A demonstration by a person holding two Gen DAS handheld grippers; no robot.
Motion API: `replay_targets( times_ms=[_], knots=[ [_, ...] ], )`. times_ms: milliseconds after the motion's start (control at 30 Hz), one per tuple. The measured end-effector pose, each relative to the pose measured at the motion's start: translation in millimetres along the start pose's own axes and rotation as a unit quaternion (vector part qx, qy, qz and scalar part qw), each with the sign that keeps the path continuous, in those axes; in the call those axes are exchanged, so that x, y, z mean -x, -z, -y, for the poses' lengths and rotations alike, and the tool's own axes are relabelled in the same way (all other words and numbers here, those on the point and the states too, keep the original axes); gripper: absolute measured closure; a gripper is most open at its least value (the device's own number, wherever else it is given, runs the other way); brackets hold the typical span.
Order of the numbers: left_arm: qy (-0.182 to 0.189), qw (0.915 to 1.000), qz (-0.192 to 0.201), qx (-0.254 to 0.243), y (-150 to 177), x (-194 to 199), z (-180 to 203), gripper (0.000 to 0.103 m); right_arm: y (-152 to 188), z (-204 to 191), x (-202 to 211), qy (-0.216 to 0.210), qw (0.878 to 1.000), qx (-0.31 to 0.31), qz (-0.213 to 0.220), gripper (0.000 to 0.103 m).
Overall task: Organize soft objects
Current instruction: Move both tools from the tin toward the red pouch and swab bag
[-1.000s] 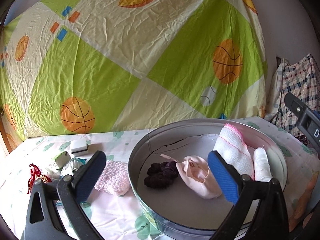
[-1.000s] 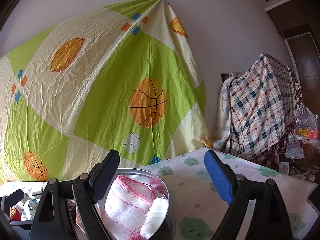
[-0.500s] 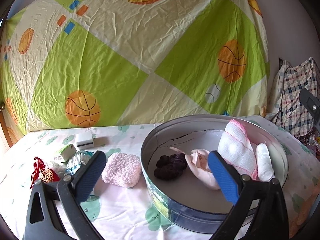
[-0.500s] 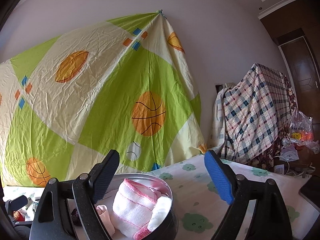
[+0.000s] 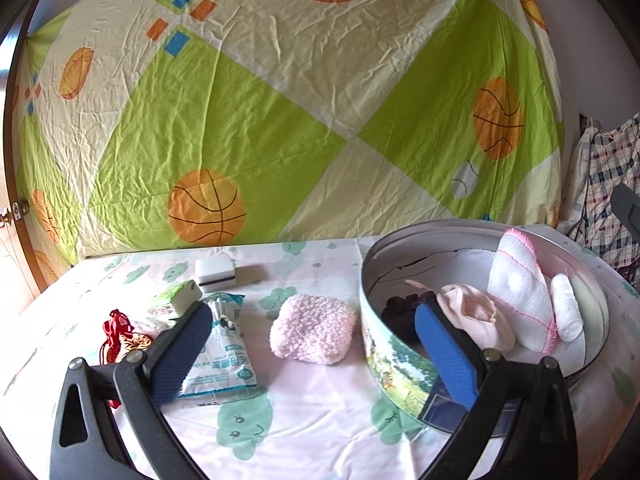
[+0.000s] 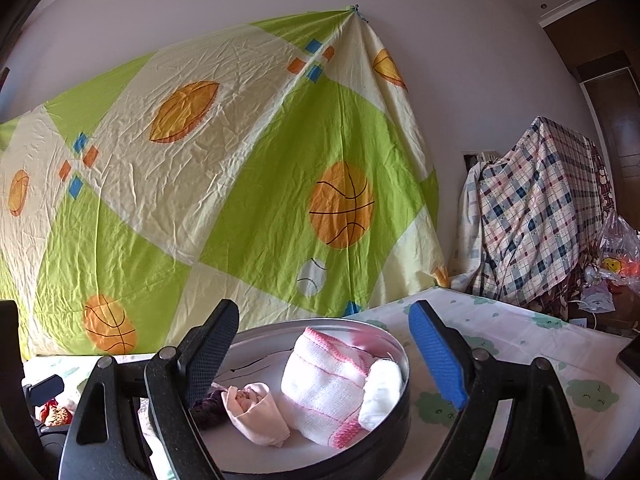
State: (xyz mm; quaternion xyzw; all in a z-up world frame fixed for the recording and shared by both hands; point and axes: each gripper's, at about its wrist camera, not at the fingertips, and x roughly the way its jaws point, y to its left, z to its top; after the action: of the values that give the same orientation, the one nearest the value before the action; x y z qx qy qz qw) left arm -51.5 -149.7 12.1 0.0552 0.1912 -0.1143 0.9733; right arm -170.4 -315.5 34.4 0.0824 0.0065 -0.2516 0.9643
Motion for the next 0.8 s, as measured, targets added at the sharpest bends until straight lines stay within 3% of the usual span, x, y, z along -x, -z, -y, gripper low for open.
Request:
replay_targets(
  times_ms=[533,667,800],
  knots=[
    [-0.081,0.9949,-0.048,0.035,10,-28,-100,0.000,19,-76,5,-0.072,0.996,0.025,-0.055,0.014],
    [-0.101,0.9905,-0.070,0.062,13,-39,-133,0.000,25,-93,3,-0.092,0.992,0.023,-0.077,0.014],
    [-0.122,0.9802,-0.115,0.106,20,-54,-167,0.000,32,-113,1,-0.116,0.988,0.031,-0.099,0.015]
  ],
)
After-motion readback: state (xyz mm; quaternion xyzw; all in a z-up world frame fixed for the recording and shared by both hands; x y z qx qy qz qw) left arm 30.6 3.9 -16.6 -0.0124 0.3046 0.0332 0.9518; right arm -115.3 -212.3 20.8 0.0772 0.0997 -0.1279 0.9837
